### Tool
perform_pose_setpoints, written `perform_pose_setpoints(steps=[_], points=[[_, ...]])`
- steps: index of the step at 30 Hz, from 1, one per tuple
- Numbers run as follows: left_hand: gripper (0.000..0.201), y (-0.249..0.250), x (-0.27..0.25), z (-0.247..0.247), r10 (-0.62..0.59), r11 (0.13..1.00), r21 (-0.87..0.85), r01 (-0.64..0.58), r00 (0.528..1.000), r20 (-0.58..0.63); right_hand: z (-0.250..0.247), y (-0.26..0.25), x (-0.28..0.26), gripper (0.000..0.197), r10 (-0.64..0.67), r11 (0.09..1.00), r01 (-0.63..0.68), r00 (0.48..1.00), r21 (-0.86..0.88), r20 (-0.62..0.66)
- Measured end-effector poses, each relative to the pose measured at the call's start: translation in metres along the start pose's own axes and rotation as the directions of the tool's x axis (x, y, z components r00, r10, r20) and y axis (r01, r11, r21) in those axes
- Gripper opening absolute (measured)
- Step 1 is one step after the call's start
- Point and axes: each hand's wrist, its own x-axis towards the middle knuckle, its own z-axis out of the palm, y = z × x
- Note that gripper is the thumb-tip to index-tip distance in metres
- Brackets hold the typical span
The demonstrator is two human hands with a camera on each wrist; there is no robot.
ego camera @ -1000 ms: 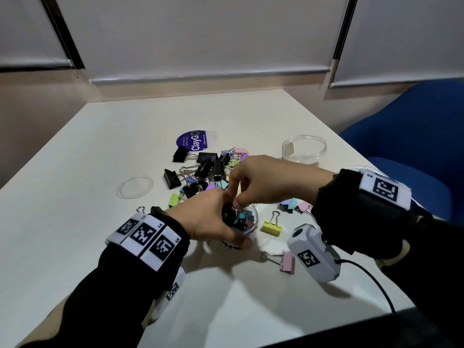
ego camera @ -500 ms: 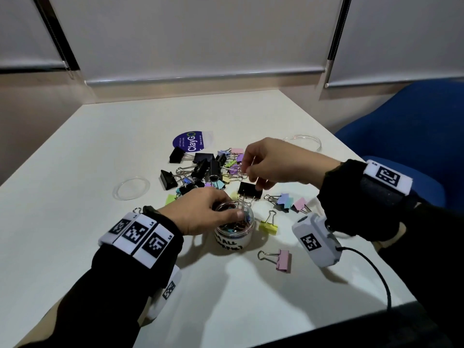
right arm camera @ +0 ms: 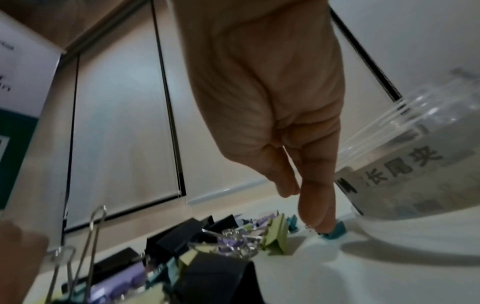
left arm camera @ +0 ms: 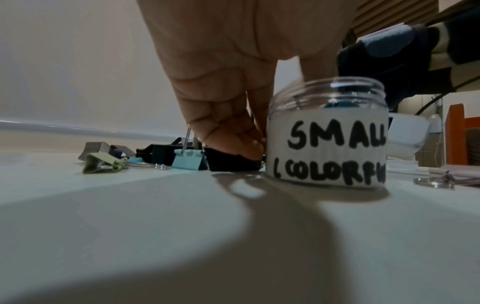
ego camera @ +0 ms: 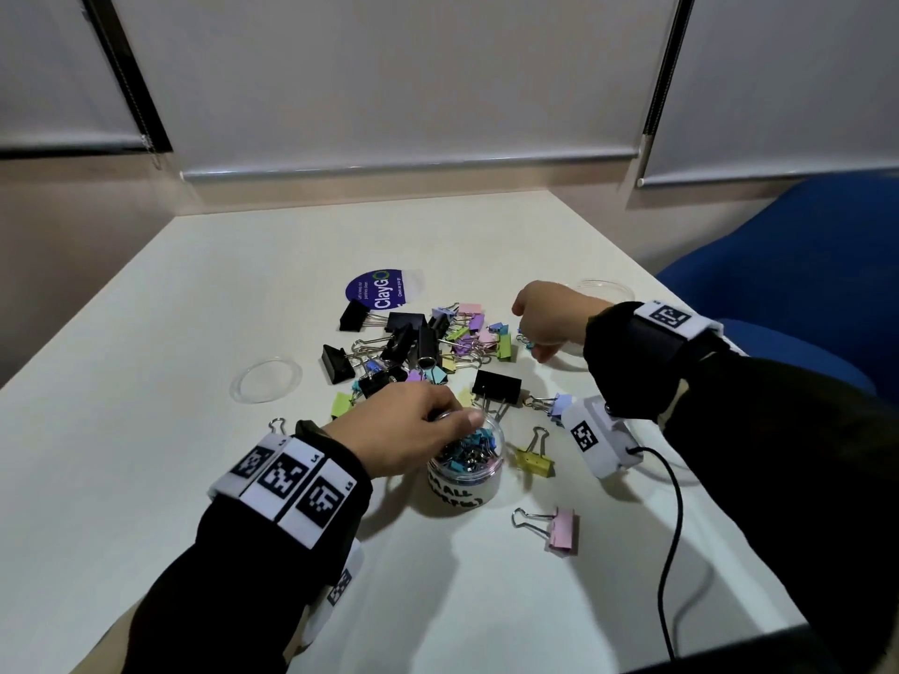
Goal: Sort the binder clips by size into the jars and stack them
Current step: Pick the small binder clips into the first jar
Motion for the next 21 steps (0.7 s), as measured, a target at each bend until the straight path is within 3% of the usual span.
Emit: perform_pose_setpoints(steps=[2,4,6,9,13,18,21], points=[[0.055,0.001,-0.002,-0.001,-0.005,0.999,-0.04,0.006,1.0,0.021,0.006,-0.001,0.003,0.028,-0.02,0.995,0.019,1.0,-0.097,-0.015],[0.054,0.002,-0.004,-0.001,-0.005,0.999,-0.053,0.007,0.999,0.041,0.007,-0.004,0.004,0.018,-0.046,0.974,0.04,0.999,-0.224,-0.024],[0.054,0.001,-0.004,-0.001,-0.008,0.997,-0.079,0.013,0.998,0.061,0.007,-0.007,0.006,0.032,-0.057,0.943,0.045,0.998,-0.329,-0.027],[0.055,-0.002,-0.003,-0.001,-0.012,0.993,-0.113,0.022,0.996,0.088,0.007,-0.008,0.01,0.035,-0.071,0.905,0.062,0.997,-0.42,-0.006],[0.058,0.0,-0.004,-0.003,-0.012,0.994,-0.108,0.022,0.995,0.096,0.014,-0.007,0.018,0.032,-0.038,0.894,0.048,0.999,-0.446,0.032],[0.081,0.001,-0.006,-0.004,0.006,1.0,0.029,-0.011,0.989,0.148,0.016,-0.006,0.021,0.035,-0.02,0.896,0.03,0.999,-0.443,0.027],[0.078,0.003,-0.006,-0.004,0.009,0.999,0.029,-0.014,0.986,0.167,0.016,-0.004,0.02,0.025,-0.018,0.895,0.031,0.999,-0.444,0.034]])
